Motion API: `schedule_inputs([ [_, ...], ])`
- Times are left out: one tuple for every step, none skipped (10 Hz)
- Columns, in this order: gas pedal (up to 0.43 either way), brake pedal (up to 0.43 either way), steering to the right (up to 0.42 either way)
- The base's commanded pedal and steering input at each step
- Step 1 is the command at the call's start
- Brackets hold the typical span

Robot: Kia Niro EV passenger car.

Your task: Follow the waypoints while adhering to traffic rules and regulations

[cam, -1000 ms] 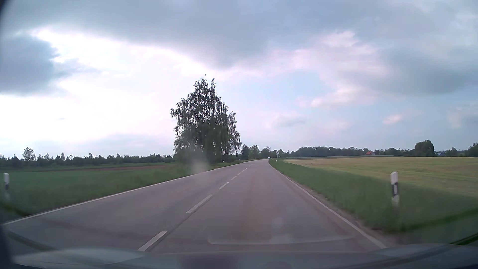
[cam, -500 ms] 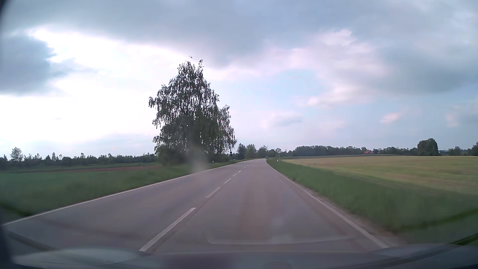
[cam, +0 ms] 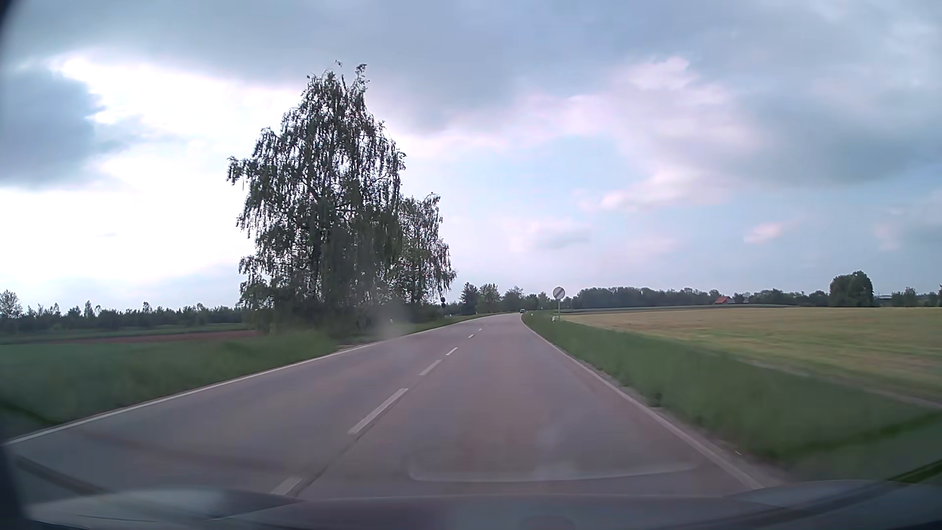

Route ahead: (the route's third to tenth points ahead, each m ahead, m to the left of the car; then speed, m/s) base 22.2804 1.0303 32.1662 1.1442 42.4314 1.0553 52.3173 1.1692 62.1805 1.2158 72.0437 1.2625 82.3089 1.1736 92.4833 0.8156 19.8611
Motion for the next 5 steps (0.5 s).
schedule_inputs([
  [0.500,0.000,0.002],
  [0.500,0.000,0.001],
  [0.488,0.000,0.000],
  [0.461,0.000,0.000],
  [0.429,0.000,0.000],
])
